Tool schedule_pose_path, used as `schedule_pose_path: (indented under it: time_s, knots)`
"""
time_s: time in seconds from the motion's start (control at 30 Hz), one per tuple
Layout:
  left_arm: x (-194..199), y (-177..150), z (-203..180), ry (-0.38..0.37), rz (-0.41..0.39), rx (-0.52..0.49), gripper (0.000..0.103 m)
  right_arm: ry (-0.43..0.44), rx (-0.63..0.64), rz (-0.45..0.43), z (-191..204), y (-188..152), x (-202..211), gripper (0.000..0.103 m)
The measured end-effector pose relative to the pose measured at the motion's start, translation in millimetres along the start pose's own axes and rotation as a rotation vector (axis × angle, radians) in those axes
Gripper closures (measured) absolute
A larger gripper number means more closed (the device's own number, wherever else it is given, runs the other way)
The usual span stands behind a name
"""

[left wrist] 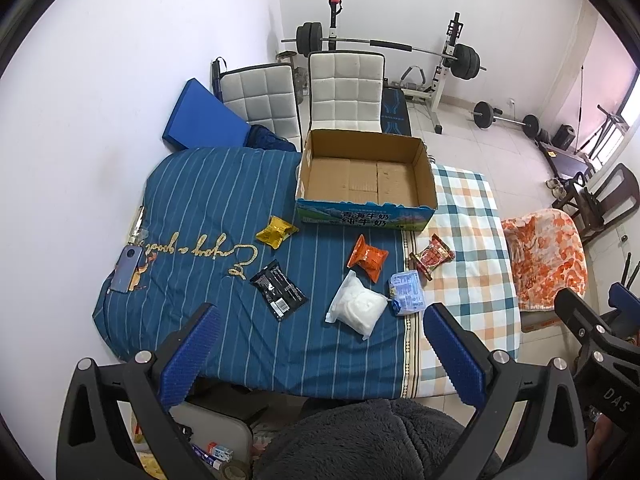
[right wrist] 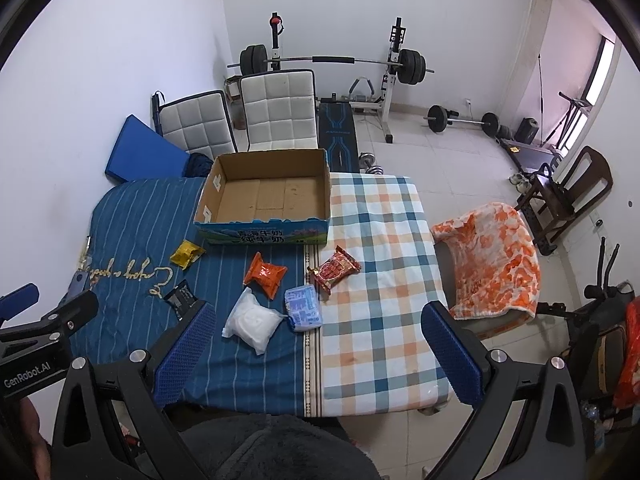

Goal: Organize snacks

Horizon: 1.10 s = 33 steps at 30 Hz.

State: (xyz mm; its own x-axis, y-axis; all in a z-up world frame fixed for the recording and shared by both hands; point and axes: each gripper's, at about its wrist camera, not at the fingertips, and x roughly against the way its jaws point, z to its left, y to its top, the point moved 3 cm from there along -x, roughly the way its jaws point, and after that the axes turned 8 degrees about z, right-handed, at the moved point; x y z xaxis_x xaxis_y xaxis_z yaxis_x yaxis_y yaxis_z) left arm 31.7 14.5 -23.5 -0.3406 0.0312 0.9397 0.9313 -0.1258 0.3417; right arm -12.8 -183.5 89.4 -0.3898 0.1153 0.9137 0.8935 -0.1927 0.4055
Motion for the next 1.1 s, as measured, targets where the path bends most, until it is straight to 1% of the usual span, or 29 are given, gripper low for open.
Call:
schedule_pose_path:
  time_s: [0.27, 0.87, 1.1]
  knots:
    - [-0.9, 6.6, 7.3, -0.001, -0.001, -0.004, 0.000, 0.003, -0.014, -0.016, -0.7, -3.3, 5.0, 0.000]
    - [1.1, 4.4, 8.1, -0.004, -0.004, -0.006, 0.000, 0.003, -0.015, -0.019, -4.8, -10.0, 8.7, 0.000]
    - [-0.1, 6.0, 8.2, -0.012, 0.008, -0.006, 0.000, 0.002, -0.016, -0.016, -4.2, -8.3, 7.9, 0.000]
